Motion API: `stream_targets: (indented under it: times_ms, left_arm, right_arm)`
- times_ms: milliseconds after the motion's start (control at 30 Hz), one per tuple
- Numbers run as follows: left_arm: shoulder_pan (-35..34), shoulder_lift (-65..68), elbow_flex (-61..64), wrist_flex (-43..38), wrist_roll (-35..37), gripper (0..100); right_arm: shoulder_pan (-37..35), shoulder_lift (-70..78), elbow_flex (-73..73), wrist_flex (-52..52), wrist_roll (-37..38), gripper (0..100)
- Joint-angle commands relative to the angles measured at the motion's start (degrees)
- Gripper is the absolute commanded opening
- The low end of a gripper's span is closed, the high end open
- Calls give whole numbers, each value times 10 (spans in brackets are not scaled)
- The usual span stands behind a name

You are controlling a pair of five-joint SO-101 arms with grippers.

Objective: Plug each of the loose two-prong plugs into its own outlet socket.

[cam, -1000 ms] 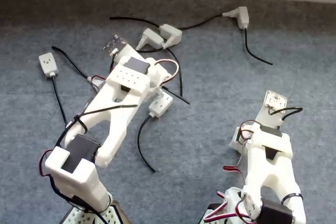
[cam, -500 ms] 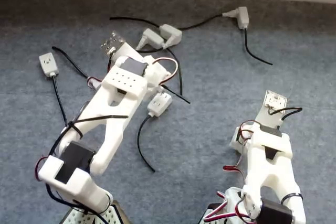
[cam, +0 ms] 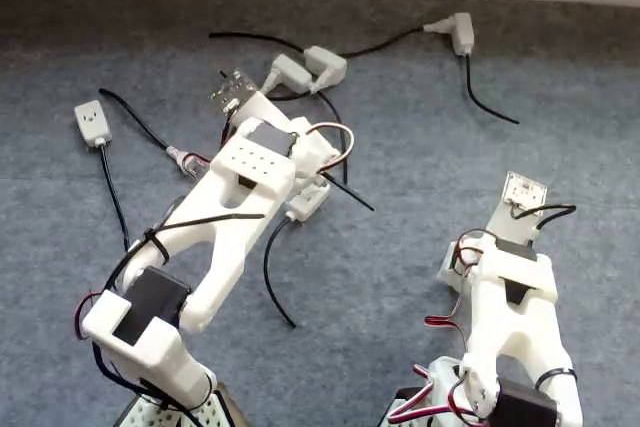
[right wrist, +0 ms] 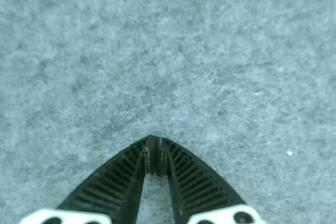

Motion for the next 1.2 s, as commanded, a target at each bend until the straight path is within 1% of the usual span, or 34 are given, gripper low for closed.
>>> stream_targets:
  times_ms: [0, 133, 333, 433, 633, 733, 967, 1167]
  left_arm:
    - [1, 0, -7, -3, 3, 7]
    - [-9, 0, -4, 0, 3, 6]
    - [-14, -28, -24, 66, 3, 6]
    - [-14, -42, -23, 67, 3, 6]
    - [-14, -14, -29, 63, 3, 6]
    - [-15, -4, -29, 42, 2, 6]
    - [-30, -6, -29, 42, -1, 6]
    - [-30, -6, -29, 41, -2, 6]
  right_arm:
    - [-21, 5, 1, -25, 0, 6]
    - [-21, 5, 1, -25, 0, 6]
    - [-21, 5, 1, -25, 0, 6]
    - [-22, 5, 1, -26, 0, 6]
    - [-22, 6, 2, -39, 0, 6]
    - [-22, 6, 2, -40, 0, 6]
    - [-22, 6, 2, -40, 0, 6]
    - [-22, 6, 2, -40, 0, 6]
